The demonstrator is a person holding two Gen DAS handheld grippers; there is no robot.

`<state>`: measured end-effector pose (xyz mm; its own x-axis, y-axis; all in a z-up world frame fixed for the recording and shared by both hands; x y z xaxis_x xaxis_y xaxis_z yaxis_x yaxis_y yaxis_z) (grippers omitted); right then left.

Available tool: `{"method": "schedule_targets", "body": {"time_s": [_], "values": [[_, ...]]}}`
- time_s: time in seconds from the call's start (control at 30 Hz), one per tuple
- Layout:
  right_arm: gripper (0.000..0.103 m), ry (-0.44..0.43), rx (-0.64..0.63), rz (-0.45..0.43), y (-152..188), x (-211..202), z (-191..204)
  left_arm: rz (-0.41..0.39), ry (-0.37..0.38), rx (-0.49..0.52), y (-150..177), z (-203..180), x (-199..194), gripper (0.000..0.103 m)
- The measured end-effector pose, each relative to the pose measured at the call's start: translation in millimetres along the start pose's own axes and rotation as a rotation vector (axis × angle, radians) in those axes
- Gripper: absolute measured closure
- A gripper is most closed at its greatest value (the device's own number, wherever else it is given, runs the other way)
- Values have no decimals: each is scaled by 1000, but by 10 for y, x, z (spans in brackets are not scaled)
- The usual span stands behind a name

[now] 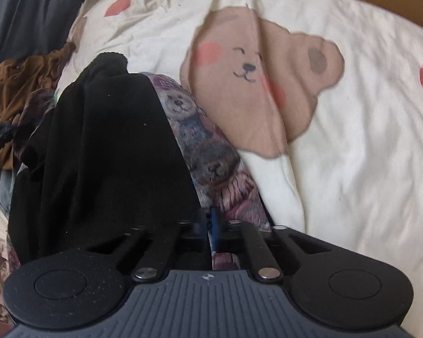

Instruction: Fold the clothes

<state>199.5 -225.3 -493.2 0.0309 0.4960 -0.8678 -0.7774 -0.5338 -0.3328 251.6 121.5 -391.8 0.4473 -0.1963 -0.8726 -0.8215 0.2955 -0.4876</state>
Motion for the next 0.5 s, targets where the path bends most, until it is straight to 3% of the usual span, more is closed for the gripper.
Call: {"method": "schedule_targets", "body": {"time_s": [0.3, 0.43, 0.5], "values": [[101, 40, 41, -73, -29, -219, -213, 93, -32, -36, 470, 244, -200, 96], [57, 77, 31, -100, -107, -191, -239, 113, -50, -61, 656, 329, -270, 97], [56, 92, 3, -105, -147, -123, -238, 116, -59, -76, 726, 366, -308, 97]]}}
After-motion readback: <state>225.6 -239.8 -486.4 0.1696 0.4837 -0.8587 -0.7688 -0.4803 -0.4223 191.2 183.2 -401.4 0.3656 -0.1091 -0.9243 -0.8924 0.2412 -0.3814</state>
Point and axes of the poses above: each gripper's, at about its wrist camera, not at the fingertips, and x roughly the way its jaws point, z to its left, y to its underside, the point moved 7 cm from there along x, roughly the way its jaws point, and after that the axes turned 8 degrees about -x, right-handed, at the moved point
